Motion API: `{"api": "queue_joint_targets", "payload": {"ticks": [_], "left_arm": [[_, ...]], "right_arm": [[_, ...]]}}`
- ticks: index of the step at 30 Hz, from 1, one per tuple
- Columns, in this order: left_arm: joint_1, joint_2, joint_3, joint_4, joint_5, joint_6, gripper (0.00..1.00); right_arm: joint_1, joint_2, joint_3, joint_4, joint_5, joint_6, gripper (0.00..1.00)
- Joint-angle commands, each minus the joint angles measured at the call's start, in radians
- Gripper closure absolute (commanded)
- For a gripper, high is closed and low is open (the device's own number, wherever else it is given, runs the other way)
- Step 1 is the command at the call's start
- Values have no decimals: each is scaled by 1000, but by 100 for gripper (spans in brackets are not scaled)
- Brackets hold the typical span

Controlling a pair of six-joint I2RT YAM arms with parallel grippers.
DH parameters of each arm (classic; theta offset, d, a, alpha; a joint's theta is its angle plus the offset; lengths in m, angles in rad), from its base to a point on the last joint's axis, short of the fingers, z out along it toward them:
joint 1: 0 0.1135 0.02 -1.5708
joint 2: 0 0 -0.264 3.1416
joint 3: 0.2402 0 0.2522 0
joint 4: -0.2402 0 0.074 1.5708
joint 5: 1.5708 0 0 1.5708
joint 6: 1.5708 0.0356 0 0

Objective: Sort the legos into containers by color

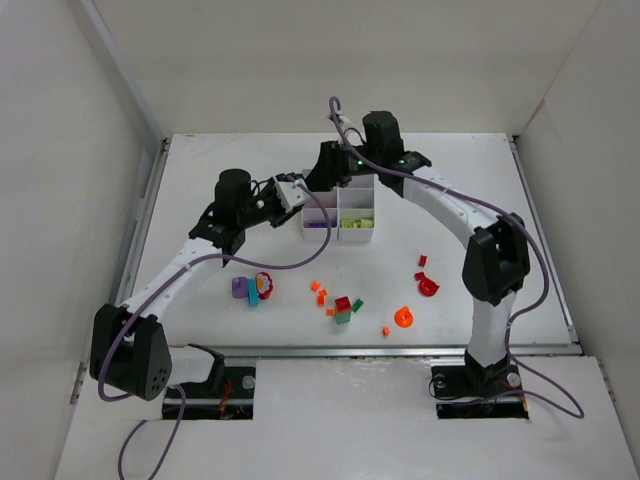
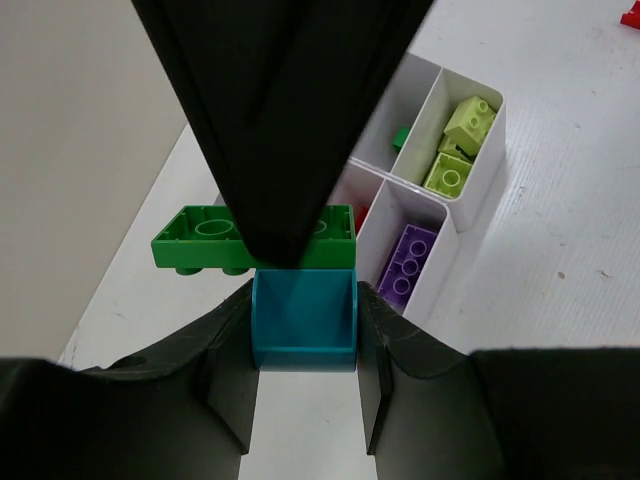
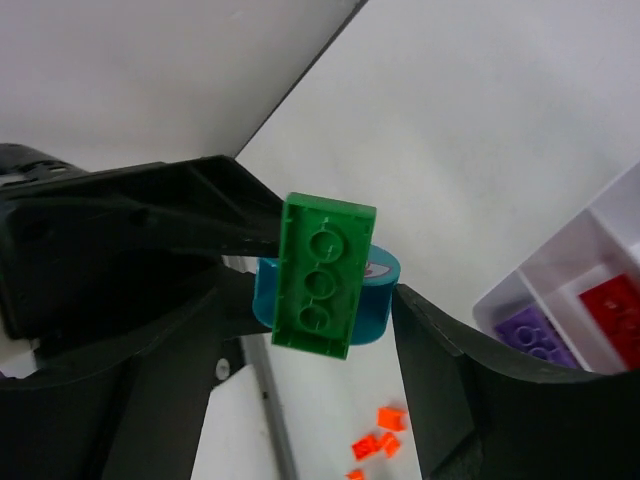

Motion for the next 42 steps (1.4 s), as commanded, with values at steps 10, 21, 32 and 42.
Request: {"api": "queue_joint_targets", "payload": {"ticks": [10, 21, 32, 42], "left_arm": [[-7, -46, -8, 52, 48, -25, 100], [-7, -55, -8, 42, 48, -34, 100], [-7, -55, -37, -53, -33, -100, 100], [4, -36, -60, -35, -46, -134, 100]], "right_arm": [[37, 45, 112, 104, -14, 173, 30], [37, 63, 103, 149, -57, 201, 84], [-58, -7, -18, 167, -25, 198, 100], [-190, -95, -118, 111, 30, -41, 100]]}}
